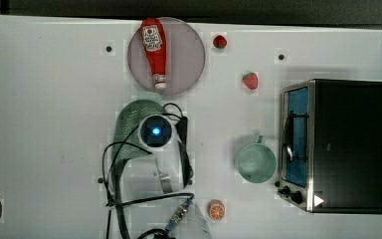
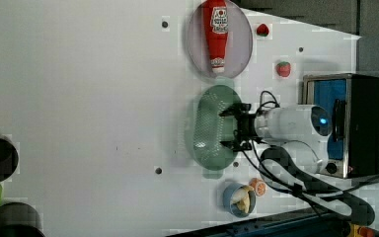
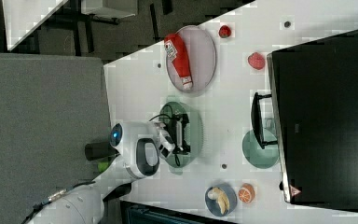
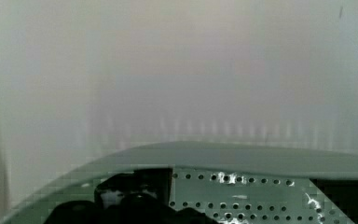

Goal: Drag strainer left to right.

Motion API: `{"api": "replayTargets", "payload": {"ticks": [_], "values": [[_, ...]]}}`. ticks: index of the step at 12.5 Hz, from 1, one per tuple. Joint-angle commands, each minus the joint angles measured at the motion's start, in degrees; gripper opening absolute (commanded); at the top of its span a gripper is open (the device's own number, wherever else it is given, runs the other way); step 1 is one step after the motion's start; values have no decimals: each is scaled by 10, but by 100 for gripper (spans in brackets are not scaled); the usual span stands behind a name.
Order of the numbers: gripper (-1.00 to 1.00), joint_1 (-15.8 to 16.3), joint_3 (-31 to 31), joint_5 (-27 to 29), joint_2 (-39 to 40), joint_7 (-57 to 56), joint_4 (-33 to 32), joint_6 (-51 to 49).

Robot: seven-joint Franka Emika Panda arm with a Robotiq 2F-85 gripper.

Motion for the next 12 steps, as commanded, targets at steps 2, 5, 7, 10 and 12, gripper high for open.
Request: {"api": "replayTargets", "payload": {"ticks": [2,5,7,10,12], "values": [[100,-27,-34,8,-13,-104,-1,10],[100,-29,-65,8,-14,-135,0,15],[100,-30,-89,8,-15,-144,0,15],[100,-30,-121,8,-15,-195,0,16],[100,-31,-143,8,-15,-205,0,16]]}}
